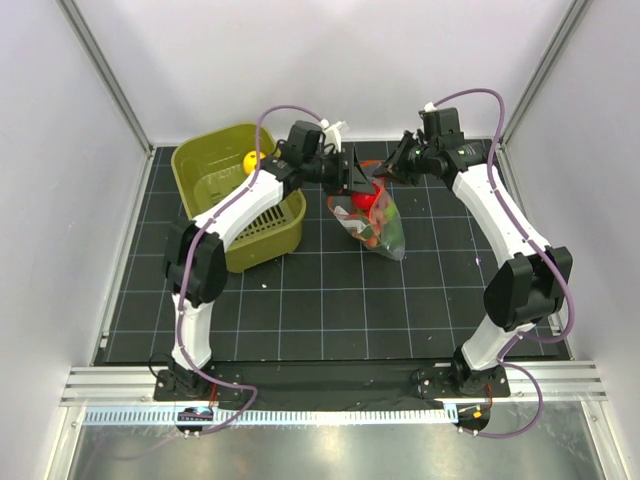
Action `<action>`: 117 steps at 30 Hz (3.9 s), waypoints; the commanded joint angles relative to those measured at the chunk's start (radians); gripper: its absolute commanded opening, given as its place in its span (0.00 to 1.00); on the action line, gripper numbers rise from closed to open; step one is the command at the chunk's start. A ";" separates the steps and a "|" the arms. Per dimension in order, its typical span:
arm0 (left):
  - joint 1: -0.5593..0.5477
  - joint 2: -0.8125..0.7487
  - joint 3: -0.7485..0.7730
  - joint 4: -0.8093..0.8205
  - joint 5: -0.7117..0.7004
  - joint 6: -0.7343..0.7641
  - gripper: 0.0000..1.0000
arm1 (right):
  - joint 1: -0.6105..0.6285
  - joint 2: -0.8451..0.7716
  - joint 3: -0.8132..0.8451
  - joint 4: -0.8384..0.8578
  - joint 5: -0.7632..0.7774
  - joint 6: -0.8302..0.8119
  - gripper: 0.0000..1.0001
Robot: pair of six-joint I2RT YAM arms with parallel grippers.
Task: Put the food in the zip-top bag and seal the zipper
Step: Place the fake fruit in the zipper food storage bag, then pick up the fake fruit from the bin, then place the fake fruit in the zipper food storage bag.
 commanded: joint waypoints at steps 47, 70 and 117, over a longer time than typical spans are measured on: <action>0.459 0.066 0.159 -0.290 -0.588 0.123 1.00 | -0.033 -0.098 -0.072 0.088 -0.035 0.022 0.01; 0.474 0.328 0.343 -0.254 -0.496 0.166 0.63 | -0.035 -0.067 -0.037 0.045 -0.018 -0.009 0.01; -0.011 -0.019 0.088 -0.169 -0.135 0.227 1.00 | -0.035 -0.047 -0.025 0.117 -0.095 0.077 0.01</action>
